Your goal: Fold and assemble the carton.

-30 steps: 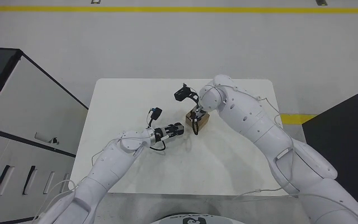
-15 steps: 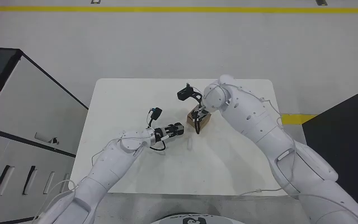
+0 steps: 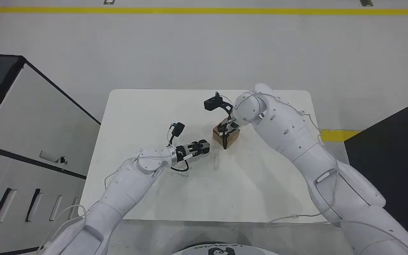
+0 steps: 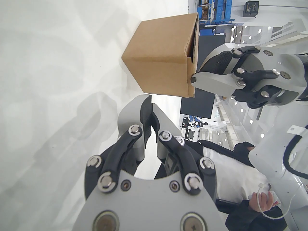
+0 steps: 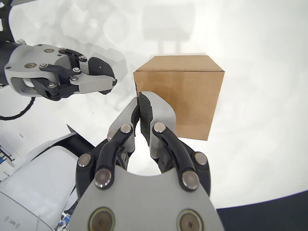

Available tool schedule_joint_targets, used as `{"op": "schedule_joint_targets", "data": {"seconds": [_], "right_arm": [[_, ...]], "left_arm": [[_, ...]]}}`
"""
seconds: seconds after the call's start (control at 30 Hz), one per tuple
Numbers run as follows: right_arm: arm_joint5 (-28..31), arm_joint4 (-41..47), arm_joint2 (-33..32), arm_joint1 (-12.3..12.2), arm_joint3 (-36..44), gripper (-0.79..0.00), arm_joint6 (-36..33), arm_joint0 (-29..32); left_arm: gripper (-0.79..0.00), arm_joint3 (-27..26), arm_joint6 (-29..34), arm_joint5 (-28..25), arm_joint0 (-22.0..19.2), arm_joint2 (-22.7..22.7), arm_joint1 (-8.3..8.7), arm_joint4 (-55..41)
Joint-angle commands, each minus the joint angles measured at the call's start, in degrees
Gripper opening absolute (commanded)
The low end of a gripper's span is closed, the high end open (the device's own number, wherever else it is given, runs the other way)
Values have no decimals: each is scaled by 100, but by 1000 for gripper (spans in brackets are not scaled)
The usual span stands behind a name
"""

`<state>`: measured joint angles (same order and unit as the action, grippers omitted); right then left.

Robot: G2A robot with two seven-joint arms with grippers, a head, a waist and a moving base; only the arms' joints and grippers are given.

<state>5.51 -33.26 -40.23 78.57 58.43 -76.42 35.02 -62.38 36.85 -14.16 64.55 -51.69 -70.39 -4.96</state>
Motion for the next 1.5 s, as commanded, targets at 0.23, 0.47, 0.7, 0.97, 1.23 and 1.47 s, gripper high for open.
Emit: {"op": "schedule_joint_targets", "data": {"seconds": [0.23, 0.47, 0.7, 0.97, 1.23, 1.47], "right_arm": [[-295, 326, -420, -96, 13, -785, 320, 147], [-578, 449, -528, -116, -103, -785, 412, 246], [-562, 441, -424, -82, -153, -785, 362, 239], [-599, 332, -285, -37, -195, -785, 328, 199], [-651, 288, -227, -14, -219, -785, 297, 188], [-680, 308, -282, -20, -156, -785, 344, 179]], "left_arm": [[-785, 0, 0, 0, 0, 0, 0, 0], [-785, 0, 0, 0, 0, 0, 0, 0], [-785, 0, 0, 0, 0, 0, 0, 0], [-785, 0, 0, 0, 0, 0, 0, 0], [-785, 0, 0, 0, 0, 0, 0, 0], [-785, 0, 0, 0, 0, 0, 0, 0]]}}
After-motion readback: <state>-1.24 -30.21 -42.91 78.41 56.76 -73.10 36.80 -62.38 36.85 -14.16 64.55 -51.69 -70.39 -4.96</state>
